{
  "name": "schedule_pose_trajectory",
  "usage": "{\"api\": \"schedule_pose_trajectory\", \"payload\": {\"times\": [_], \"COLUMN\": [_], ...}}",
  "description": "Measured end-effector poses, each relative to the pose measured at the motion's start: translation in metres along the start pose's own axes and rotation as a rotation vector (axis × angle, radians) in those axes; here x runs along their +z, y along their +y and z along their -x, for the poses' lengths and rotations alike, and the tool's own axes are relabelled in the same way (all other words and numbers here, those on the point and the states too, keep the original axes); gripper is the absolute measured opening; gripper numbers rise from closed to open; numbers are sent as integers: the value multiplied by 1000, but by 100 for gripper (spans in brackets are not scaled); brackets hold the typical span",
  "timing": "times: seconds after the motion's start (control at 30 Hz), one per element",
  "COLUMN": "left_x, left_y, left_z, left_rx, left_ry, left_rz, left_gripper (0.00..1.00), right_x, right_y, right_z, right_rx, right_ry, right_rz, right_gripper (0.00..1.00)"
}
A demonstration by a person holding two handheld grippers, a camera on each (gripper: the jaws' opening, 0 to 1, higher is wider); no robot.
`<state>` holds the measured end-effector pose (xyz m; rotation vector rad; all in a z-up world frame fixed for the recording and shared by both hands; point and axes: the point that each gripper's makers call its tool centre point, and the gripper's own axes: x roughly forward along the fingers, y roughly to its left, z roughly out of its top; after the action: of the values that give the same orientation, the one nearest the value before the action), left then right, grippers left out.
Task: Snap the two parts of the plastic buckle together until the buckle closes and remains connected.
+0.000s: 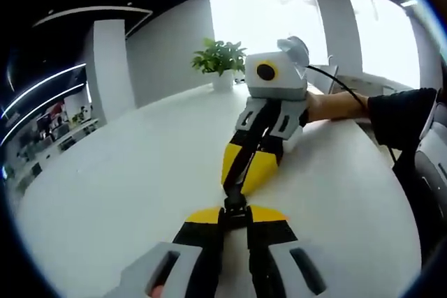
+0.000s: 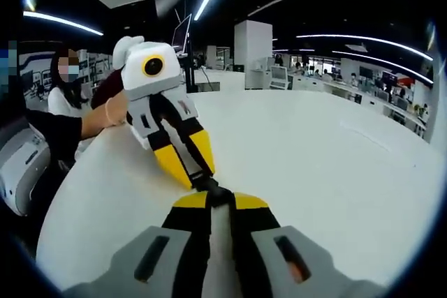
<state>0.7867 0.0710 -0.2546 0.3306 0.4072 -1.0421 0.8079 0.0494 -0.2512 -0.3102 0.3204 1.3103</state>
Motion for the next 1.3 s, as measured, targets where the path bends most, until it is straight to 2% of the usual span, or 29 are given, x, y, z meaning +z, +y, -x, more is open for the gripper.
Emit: {"api": "schedule_pose_trajectory", "payload": {"times": [0.47,0.7,1.07,1.2,1.3], "left_x": [-1,0,0,-3,-4], "left_y": [0,-4,-5,-6,-6], "left_z": [0,1,5,7,9], "left_rx": [-51,-62,-85,-94,-104], "left_ry": [-26,-24,-27,-10,-11], "left_rz": [28,-17,13,15,43], "left_gripper": [13,14,17,17,18], "right_x": [1,2,2,4,6], "right_y": [3,7,10,12,12], "right_z": [-2,-3,0,2,4], "right_rx": [-4,2,6,9,10], "right_ry": [28,34,49,56,50], "right_rz": [35,47,39,27,22], "right_gripper": [11,11,11,11,11]}}
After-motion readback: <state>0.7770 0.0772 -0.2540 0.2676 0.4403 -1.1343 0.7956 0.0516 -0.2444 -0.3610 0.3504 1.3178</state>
